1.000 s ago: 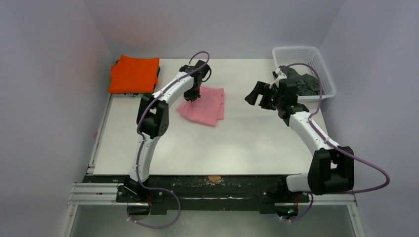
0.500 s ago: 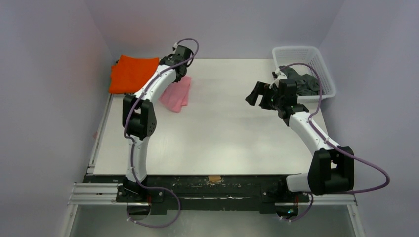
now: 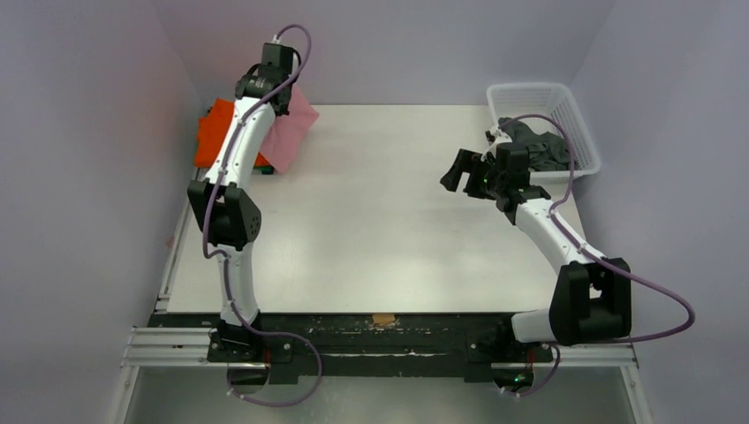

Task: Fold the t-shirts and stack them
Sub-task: Put the neatly folded tshirt into the corner of the board with the left arm

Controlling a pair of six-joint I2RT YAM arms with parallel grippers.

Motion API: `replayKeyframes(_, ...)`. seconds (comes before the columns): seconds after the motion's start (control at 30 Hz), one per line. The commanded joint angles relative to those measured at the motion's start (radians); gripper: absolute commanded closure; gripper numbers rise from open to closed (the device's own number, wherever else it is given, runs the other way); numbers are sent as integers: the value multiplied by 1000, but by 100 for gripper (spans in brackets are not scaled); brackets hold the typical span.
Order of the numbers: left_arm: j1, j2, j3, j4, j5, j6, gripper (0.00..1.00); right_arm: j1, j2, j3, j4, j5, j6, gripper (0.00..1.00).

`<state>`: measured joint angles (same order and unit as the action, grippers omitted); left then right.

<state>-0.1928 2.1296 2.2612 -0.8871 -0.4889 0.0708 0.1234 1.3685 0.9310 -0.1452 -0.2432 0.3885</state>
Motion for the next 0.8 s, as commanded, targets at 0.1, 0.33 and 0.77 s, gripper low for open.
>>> replayKeyframes(0.1,77,-58,191,-78,172,-41,100,-1,15,41,-5,27,-26,11)
replayKeyframes(0.33,156,-84,234,-73,277,-110,100,-1,23,44,-11,36,-29,10)
replayKeyframes(0.77,234,32,264,-75,342,-138,100,-2,70,64,-28,56,-38,11)
